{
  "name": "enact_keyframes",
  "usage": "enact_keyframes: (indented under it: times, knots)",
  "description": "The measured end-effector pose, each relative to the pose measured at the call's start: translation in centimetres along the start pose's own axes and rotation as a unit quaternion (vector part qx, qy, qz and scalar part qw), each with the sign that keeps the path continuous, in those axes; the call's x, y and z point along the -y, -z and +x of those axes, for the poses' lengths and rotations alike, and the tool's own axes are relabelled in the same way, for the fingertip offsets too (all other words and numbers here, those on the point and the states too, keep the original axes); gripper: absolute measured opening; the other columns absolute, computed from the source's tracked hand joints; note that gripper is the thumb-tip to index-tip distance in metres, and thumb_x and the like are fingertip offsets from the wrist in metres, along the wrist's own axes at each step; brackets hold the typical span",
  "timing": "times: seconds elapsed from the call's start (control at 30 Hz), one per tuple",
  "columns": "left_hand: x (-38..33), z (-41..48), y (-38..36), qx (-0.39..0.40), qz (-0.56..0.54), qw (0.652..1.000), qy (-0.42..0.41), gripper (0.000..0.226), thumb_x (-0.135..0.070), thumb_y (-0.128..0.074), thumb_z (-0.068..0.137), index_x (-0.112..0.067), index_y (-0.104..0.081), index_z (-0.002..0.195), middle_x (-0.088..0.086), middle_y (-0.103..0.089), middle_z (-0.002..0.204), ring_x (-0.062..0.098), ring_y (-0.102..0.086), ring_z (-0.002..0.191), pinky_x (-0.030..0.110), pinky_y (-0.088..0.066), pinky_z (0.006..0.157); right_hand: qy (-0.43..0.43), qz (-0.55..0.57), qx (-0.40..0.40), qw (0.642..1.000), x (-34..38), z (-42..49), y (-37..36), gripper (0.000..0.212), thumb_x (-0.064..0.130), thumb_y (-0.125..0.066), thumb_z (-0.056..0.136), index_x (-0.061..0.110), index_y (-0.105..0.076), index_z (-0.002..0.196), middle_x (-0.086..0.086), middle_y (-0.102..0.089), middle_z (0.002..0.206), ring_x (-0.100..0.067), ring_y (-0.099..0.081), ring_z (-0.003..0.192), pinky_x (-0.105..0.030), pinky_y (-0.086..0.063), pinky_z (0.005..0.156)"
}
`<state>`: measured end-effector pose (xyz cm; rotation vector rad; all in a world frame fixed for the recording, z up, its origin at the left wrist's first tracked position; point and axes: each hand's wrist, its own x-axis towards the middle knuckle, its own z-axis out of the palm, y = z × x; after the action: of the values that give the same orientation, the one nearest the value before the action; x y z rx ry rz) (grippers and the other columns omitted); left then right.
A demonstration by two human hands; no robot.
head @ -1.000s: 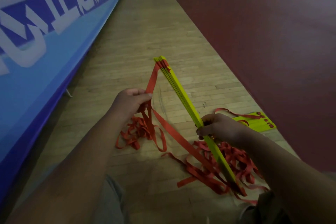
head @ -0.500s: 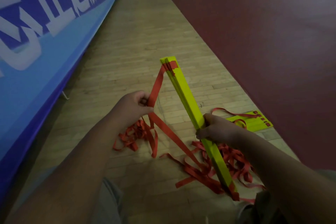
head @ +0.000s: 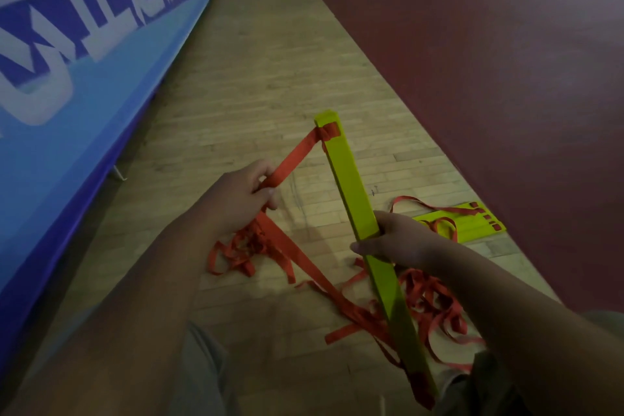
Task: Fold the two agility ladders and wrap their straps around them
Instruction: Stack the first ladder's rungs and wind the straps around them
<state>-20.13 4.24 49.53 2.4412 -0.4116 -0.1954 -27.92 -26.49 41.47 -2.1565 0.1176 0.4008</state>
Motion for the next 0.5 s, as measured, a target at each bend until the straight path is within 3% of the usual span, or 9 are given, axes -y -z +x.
enact_keyframes:
  times: [0.1,0.17,0.27,0.4,0.5]
  knots:
    - [0.7,0.0,0.4,0.064,0.055,0.996,0.011,0.017,-0.03,-0.066,0.107,-0.045,-0.058,0.106,-0.018,-0.08,0.088,-0.002,-0.074,0.075,0.033,-0.055,0.074,0.003,-0.016,-0.016,1.0,0.0,0.1,0.1,0.027,0.036,-0.091,0.089,0.023,-0.073,0.104,0.004,-0.073,0.087,-0.017,-0.071,0.085,-0.035,-0.056,0.079]
    - [1.2,0.1,0.7,0.1,0.053,0.993,0.019,0.028,-0.033,-0.077,0.099,-0.046,-0.058,0.114,-0.015,-0.081,0.095,-0.002,-0.074,0.081,0.031,-0.054,0.076,0.003,-0.034,-0.024,0.999,0.1,0.2,0.3,0.025,0.038,-0.09,0.089,0.026,-0.072,0.101,0.004,-0.074,0.089,-0.019,-0.073,0.088,-0.036,-0.057,0.079]
    - [1.6,0.1,0.9,0.145,0.068,0.987,0.023,0.043,-0.021,-0.088,0.086,-0.036,-0.062,0.117,-0.012,-0.08,0.099,0.004,-0.076,0.091,0.035,-0.06,0.083,-0.001,-0.027,-0.039,0.999,-0.1,0.3,0.4,0.024,0.038,-0.091,0.089,0.027,-0.072,0.098,0.003,-0.075,0.09,-0.021,-0.074,0.089,-0.042,-0.062,0.082]
    - [1.8,0.4,0.9,0.092,0.133,0.987,0.01,0.034,-0.016,-0.09,0.084,-0.033,-0.066,0.102,-0.012,-0.074,0.096,0.009,-0.072,0.091,0.034,-0.056,0.075,-0.009,-0.009,-0.052,0.999,0.2,0.2,0.4,0.024,0.035,-0.091,0.089,0.025,-0.073,0.103,0.0,-0.078,0.095,-0.021,-0.077,0.09,-0.045,-0.066,0.082]
    - [2.0,0.7,1.0,0.062,0.094,0.994,0.007,0.034,-0.02,-0.092,0.084,-0.039,-0.073,0.104,-0.015,-0.077,0.098,0.005,-0.074,0.091,0.036,-0.063,0.08,-0.007,-0.017,-0.061,0.998,0.6,0.0,0.5,0.021,0.032,-0.089,0.091,0.023,-0.073,0.101,0.001,-0.078,0.091,-0.015,-0.075,0.08,-0.032,-0.058,0.066]
